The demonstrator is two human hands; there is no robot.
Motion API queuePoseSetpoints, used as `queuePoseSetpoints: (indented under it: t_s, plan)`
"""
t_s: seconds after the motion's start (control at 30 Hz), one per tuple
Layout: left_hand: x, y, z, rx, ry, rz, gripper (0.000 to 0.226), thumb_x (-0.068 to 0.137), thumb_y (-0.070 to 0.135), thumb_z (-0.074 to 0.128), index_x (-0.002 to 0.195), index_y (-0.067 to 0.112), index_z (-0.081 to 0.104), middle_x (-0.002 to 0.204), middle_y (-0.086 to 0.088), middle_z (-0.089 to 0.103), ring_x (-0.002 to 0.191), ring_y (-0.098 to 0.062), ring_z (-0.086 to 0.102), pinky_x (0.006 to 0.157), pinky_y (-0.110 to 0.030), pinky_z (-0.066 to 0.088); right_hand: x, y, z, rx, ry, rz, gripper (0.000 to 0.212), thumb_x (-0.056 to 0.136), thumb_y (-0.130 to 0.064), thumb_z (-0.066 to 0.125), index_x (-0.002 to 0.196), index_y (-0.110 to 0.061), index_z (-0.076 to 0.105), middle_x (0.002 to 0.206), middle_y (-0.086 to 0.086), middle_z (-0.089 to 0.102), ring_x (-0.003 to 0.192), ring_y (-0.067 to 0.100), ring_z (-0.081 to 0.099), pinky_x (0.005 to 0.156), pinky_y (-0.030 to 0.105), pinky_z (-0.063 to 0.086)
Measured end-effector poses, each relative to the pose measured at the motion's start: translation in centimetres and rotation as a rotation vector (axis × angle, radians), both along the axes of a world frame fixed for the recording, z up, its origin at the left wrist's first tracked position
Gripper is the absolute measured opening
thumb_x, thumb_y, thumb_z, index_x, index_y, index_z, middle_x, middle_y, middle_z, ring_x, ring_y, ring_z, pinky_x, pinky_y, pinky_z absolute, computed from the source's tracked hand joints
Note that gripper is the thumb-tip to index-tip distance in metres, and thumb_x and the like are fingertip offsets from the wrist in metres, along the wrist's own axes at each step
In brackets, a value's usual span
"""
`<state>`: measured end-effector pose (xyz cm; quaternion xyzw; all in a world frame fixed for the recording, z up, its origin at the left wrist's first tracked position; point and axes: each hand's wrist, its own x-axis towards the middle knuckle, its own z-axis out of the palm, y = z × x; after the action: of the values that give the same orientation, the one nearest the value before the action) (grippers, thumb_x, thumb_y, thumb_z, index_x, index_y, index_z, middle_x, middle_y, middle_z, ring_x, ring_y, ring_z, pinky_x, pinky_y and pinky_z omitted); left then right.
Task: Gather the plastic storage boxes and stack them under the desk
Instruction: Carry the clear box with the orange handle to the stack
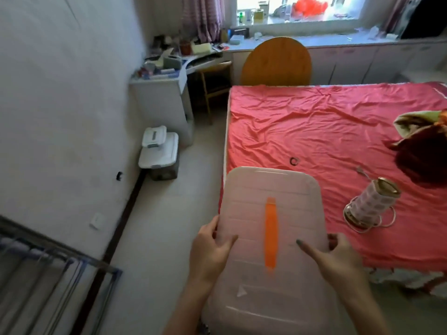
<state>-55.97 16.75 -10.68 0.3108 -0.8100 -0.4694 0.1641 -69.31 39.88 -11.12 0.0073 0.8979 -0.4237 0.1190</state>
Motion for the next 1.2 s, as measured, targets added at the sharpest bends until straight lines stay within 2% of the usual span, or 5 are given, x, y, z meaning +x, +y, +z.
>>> queuePoseSetpoints:
  t_s: [0.47, 0.7, 0.87, 1.07, 1.2]
  plan:
    - [6.7, -23.8, -0.7, 0.006, 0.020, 0.172, 0.053, 0.076, 0.033, 0.080, 0.124, 0.037, 0.057, 0.095, 0.029, 0.060, 0.090, 0.003, 0.063, 0.069, -0.001, 0.046, 3.0, -26.0, -0.5, -0.015, 0.001, 0.194, 0.056, 0.056, -0.055, 0.087, 0.092, -0.023, 0.059, 0.082, -0.005, 0.070, 0.069, 0.008, 0.063, 0.059, 0.030, 0.048]
    - [7.4, -33.5, -0.6, 0.043, 0.050, 0.200, 0.055, 0.079, 0.033, 0.079, 0.126, 0.039, 0.052, 0.096, 0.023, 0.063, 0.090, 0.000, 0.064, 0.069, -0.009, 0.053, 3.2, -36.4, 0.3, 0.005, -0.006, 0.248, 0.060, 0.060, -0.058, 0.084, 0.100, -0.023, 0.058, 0.087, -0.007, 0.067, 0.080, 0.017, 0.067, 0.072, 0.043, 0.057]
    - [6.8, -38.7, -1.0, 0.051, 0.068, 0.241, 0.053, 0.080, 0.031, 0.078, 0.128, 0.032, 0.057, 0.100, 0.016, 0.066, 0.095, -0.006, 0.066, 0.077, -0.022, 0.057, 1.9, -42.6, 0.9, 0.032, 0.033, 0.285, 0.057, 0.061, -0.059, 0.083, 0.097, -0.025, 0.054, 0.084, -0.011, 0.063, 0.074, 0.010, 0.062, 0.057, 0.030, 0.045]
    - [4.7, -44.9, -1.4, 0.044, 0.085, 0.313, 0.048, 0.079, 0.030, 0.079, 0.115, 0.043, 0.049, 0.087, 0.033, 0.056, 0.084, 0.026, 0.056, 0.061, 0.003, 0.043, -1.3, -50.0, 0.2, 0.044, 0.039, 0.329, 0.055, 0.061, -0.057, 0.084, 0.095, -0.025, 0.056, 0.083, -0.011, 0.064, 0.075, 0.013, 0.064, 0.067, 0.036, 0.054]
    - [2.4, -50.3, -2.2, 0.032, 0.058, 0.354, 0.042, 0.080, 0.032, 0.078, 0.114, 0.042, 0.056, 0.089, 0.030, 0.061, 0.085, 0.014, 0.062, 0.064, -0.001, 0.046, -4.4, -56.4, -0.5, 0.036, 0.026, 0.377, 0.058, 0.060, -0.060, 0.083, 0.096, -0.027, 0.052, 0.082, -0.017, 0.058, 0.070, -0.001, 0.057, 0.053, 0.022, 0.042]
